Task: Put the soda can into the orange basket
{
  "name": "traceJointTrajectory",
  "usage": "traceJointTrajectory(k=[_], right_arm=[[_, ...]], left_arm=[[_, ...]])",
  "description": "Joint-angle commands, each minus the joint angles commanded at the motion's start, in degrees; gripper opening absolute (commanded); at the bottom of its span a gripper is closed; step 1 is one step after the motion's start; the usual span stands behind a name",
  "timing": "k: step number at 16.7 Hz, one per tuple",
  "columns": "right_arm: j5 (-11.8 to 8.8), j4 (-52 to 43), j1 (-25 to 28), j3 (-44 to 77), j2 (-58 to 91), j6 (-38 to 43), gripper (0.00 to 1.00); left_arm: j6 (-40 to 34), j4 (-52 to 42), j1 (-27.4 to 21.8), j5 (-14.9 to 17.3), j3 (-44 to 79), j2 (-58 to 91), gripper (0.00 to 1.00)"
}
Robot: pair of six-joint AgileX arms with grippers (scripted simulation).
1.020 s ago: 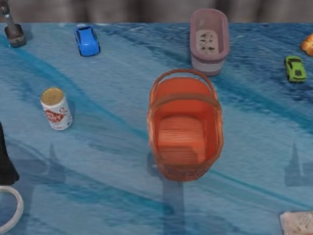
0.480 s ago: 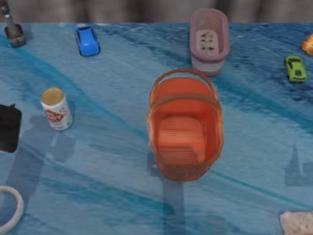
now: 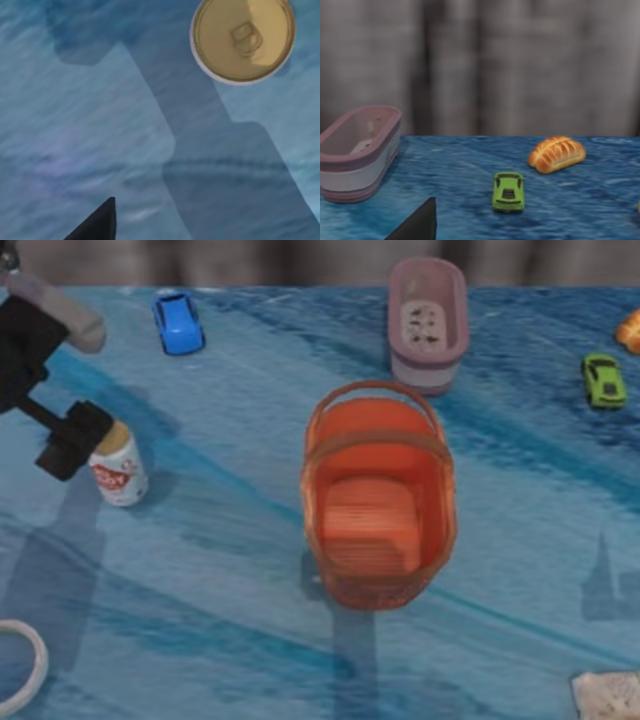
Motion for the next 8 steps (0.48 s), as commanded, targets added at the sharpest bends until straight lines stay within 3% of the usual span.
traceJointTrajectory(k=[8], right_arm=[[0.0,0.0,0.0,0.0,0.0,0.0,1.0]], left_arm=[[8.8,-13.76,-1.79,0.07,25.92,29.2,1.0]])
